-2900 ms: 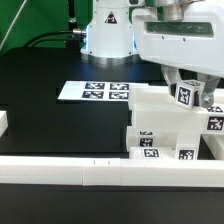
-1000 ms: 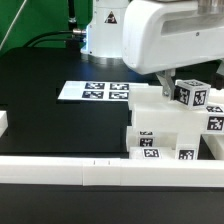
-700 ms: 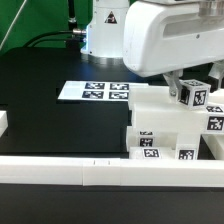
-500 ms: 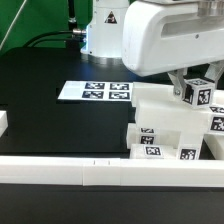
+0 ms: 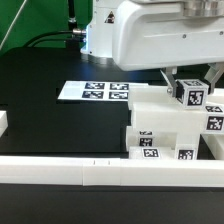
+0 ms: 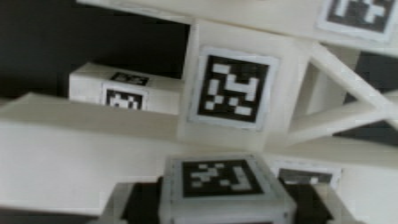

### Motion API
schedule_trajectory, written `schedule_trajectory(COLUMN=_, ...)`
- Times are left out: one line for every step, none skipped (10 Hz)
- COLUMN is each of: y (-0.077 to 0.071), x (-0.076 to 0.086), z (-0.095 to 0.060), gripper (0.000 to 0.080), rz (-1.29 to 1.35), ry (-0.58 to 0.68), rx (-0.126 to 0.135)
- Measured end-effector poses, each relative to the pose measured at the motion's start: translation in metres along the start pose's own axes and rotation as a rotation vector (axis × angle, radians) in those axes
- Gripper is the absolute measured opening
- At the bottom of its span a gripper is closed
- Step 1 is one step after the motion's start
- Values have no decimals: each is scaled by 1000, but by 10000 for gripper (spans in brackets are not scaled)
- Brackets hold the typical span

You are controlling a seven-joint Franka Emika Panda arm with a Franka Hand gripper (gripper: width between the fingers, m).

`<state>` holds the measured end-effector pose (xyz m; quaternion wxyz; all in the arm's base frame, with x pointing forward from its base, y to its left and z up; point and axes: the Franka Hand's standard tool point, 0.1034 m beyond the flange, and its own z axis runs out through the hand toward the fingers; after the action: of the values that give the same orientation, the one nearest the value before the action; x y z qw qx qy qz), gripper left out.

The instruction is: Assemble chair

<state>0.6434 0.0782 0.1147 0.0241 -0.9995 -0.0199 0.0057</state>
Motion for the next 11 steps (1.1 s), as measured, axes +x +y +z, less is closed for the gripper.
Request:
schedule_trajectory(y=-1, x=0, z=0, gripper=282, rz=66, ry=12, rx=0)
schedule_trajectory(y=-1, x=0, z=0, gripper=282, rz=194, ry=23, rx=2)
schedule_trajectory(y=0, x=1, z=0, gripper=282, rz=251, ry=36, rx=5)
schedule_trajectory(y=-1, x=3, z=0, gripper=282, rz=326, ry=46, rx=10)
schedule_trajectory(y=-2, x=3, z=0, gripper=284, rz=430, ry=44, rx=18)
schedule_trajectory(y=-2, x=3, z=0, gripper=284, rz=484, ry=43, rx=22)
schedule_trajectory(y=-2, x=3, z=0, gripper=284, rz=561, ry=41, rx=29)
schedule_trajectory(y=-1, x=2, z=1, gripper=284, rz=663, ry=35, rx=44)
schedule_trajectory(y=-1, x=2, z=1, gripper=284, rz=754, ry=31, rx=53)
schedule_trajectory(y=-1, x=2, z=1, gripper=284, rz=831, ry=29, rx=57)
schedule_trajectory(y=-3, x=2, z=1, gripper=284, rz=921, ry=26, rx=61)
